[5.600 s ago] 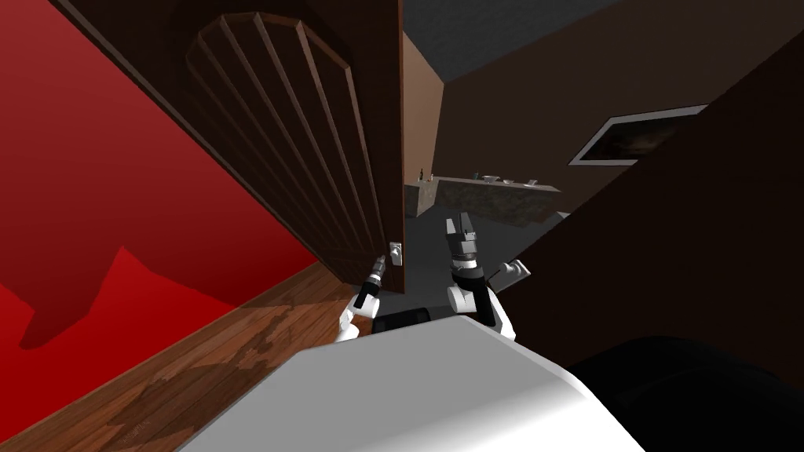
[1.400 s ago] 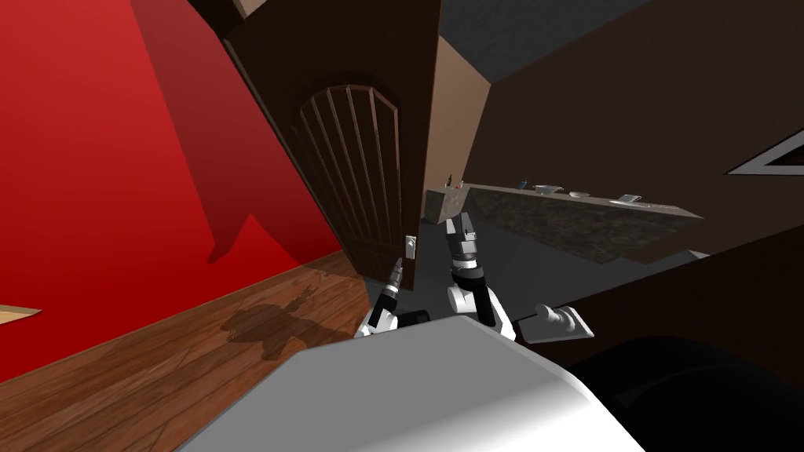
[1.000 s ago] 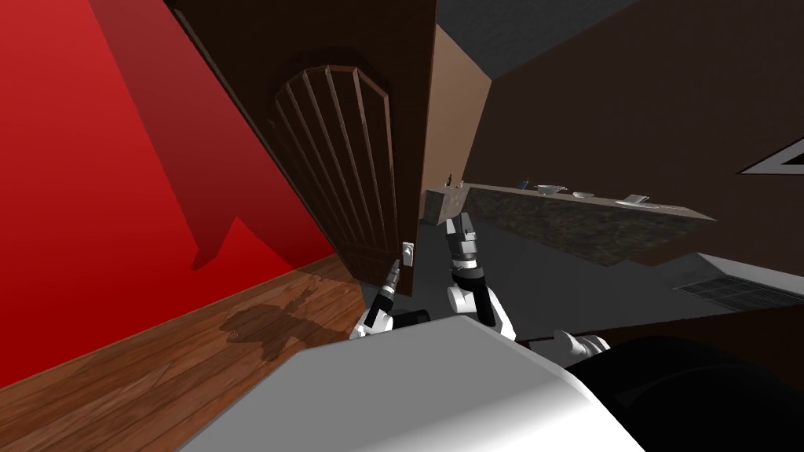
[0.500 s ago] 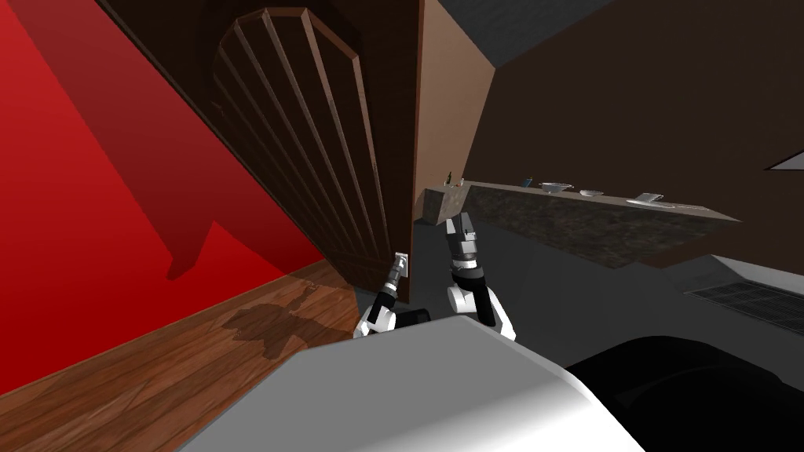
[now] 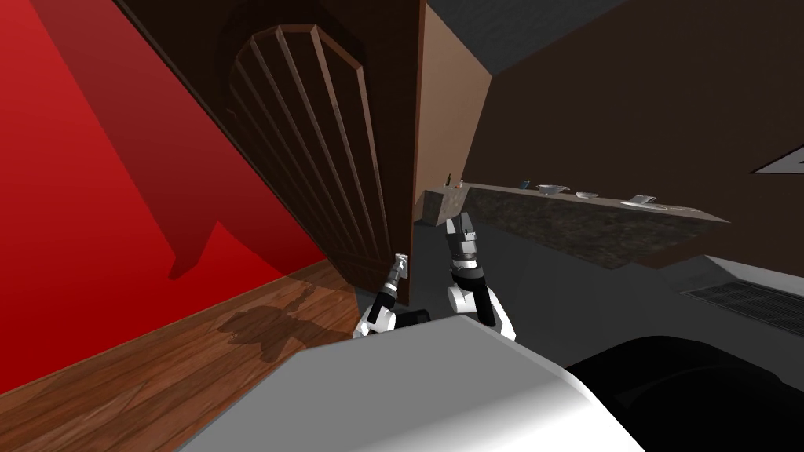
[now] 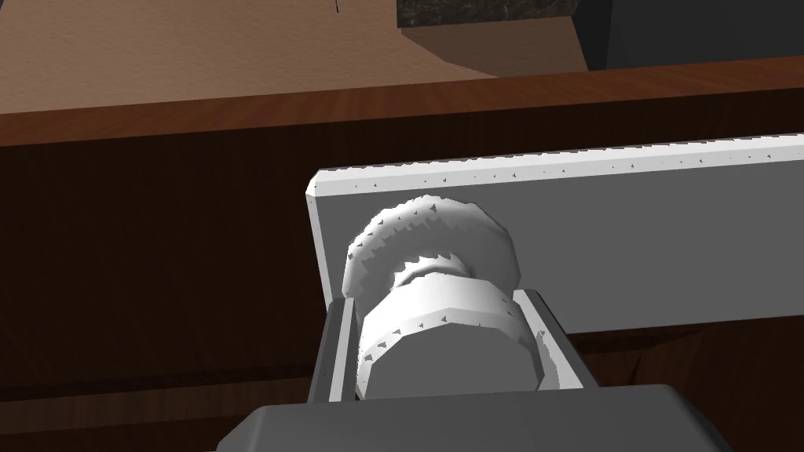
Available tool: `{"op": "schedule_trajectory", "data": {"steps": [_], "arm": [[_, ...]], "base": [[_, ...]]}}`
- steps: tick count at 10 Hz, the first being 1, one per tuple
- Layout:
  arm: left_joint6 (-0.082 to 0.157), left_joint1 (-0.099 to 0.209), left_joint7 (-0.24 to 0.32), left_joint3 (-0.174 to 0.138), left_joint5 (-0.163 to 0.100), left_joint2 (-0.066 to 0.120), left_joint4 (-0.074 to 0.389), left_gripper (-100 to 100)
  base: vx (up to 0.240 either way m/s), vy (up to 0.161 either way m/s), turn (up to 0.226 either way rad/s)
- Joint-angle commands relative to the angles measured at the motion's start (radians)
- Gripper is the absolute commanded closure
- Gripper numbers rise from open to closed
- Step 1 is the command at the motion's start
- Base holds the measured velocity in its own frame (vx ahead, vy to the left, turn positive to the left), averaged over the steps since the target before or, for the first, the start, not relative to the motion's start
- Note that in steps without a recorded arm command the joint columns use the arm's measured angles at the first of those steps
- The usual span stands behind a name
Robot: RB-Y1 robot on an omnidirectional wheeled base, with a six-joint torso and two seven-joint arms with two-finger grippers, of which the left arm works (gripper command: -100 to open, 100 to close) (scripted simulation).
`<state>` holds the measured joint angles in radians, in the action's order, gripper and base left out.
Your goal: Push the door open
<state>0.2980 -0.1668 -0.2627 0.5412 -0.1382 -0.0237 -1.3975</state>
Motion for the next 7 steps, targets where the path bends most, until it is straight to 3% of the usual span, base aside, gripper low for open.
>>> {"op": "schedule_trajectory", "data": {"steps": [1,2,3,7], "arm": [[0.0,0.0,0.0,-0.001,0.0,0.0,0.0,100],[0.001,-0.014,-0.006,0.01,-0.001,0.025,-0.009,100],[0.002,-0.021,-0.01,0.015,-0.002,0.033,-0.013,100],[0.006,-0.056,-0.026,0.04,-0.006,0.05,-0.037,100]], "base": [[0.0,0.0,0.0],[0.095,-0.043,0.184],[0.161,-0.104,0.21],[0.188,-0.113,0.187]]}}
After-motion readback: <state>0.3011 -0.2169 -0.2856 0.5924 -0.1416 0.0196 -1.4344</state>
